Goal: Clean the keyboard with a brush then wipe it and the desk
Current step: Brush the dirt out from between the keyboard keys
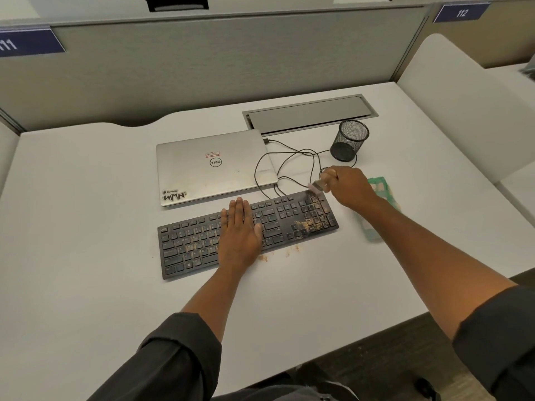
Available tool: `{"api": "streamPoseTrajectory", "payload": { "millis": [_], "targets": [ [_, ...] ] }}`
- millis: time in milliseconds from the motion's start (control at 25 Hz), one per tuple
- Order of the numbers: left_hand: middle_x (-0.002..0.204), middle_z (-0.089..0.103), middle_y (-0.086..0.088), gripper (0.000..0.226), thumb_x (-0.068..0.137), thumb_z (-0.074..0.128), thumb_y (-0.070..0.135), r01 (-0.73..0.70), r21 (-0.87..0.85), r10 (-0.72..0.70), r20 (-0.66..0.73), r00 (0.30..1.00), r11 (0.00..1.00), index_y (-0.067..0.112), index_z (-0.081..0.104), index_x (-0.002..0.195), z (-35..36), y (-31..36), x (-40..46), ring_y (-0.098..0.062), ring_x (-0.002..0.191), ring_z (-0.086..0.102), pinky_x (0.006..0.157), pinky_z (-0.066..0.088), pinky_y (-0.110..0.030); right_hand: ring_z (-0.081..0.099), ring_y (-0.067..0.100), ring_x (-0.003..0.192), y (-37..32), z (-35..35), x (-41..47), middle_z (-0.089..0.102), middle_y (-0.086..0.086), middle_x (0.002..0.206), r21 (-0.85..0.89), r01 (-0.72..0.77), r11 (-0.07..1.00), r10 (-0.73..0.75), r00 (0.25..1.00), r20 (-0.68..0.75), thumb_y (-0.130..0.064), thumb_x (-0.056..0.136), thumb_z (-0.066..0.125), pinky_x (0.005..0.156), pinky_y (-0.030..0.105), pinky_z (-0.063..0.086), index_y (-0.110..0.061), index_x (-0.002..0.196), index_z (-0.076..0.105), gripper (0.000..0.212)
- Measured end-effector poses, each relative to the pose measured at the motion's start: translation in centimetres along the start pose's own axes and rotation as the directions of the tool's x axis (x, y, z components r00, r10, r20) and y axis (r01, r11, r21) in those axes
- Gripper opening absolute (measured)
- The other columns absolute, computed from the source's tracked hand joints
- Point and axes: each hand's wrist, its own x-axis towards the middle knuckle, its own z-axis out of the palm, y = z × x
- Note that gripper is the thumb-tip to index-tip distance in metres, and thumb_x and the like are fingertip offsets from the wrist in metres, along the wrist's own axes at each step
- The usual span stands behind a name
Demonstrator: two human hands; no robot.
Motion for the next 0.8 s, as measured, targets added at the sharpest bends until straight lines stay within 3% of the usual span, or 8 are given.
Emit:
{"api": "streamPoseTrajectory", "payload": {
  "millis": [200,320,520,640,800],
  "targets": [
    [0.17,-0.002,-0.014,0.071,0.103,0.009,0.044,-0.004,-0.005,0.004,-0.024,1.0,1.0,0.005,0.0,0.161,0.5,-0.1,0.1,-0.026,0.157,-0.007,0.127,-0.005,-0.045,0.062,0.02,0.071,0.5,0.9,-3.2,0.069,0.001,0.076,0.029,0.039,0.999,-0.042,0.995,0.085,-0.029,0.098,0.051,0.061,0.028,0.044,-0.025,0.09,0.072,0.022],
    [0.17,-0.002,-0.015,0.068,0.106,0.016,0.042,-0.008,-0.029,0.007,-0.025,1.0,1.0,0.005,0.001,0.161,0.5,-0.1,0.1,-0.026,0.157,-0.008,0.127,-0.005,-0.045,0.064,0.022,0.076,1.6,0.4,-4.7,0.071,0.0,0.08,0.025,0.066,0.997,-0.068,0.993,0.095,-0.038,0.094,0.047,0.068,0.036,0.052,-0.027,0.094,0.073,0.028],
    [0.17,-0.002,-0.015,0.069,0.106,0.015,0.043,-0.009,-0.032,0.008,-0.026,1.0,0.999,0.004,0.001,0.161,0.4,-0.1,0.1,-0.026,0.157,-0.008,0.127,-0.004,-0.046,0.065,0.023,0.084,2.0,-0.6,-2.4,0.073,-0.001,0.088,0.003,0.033,0.999,-0.033,0.999,0.017,-0.026,0.098,0.052,0.076,0.042,0.054,-0.027,0.102,0.072,0.02],
    [0.17,-0.002,-0.014,0.074,0.1,0.004,0.047,-0.004,-0.023,0.004,-0.018,1.0,1.0,0.005,0.0,0.161,0.2,-0.2,0.0,-0.026,0.157,-0.008,0.127,-0.005,-0.045,0.065,0.023,0.087,1.6,0.1,-1.9,0.073,0.0,0.09,-0.02,0.019,1.0,-0.017,0.997,0.074,-0.028,0.098,0.052,0.074,0.036,0.052,-0.028,0.1,0.072,0.02],
    [0.17,-0.003,-0.014,0.077,0.097,-0.001,0.048,-0.008,-0.027,0.007,-0.02,1.0,1.0,0.005,0.0,0.161,0.1,0.0,0.0,-0.026,0.157,-0.008,0.127,-0.006,-0.045,0.061,0.019,0.078,1.5,0.7,-4.6,0.063,-0.008,0.075,-0.109,0.069,0.992,-0.055,0.991,0.119,-0.034,0.099,0.05,0.063,0.029,0.043,-0.026,0.091,0.07,0.022]
  ]
}}
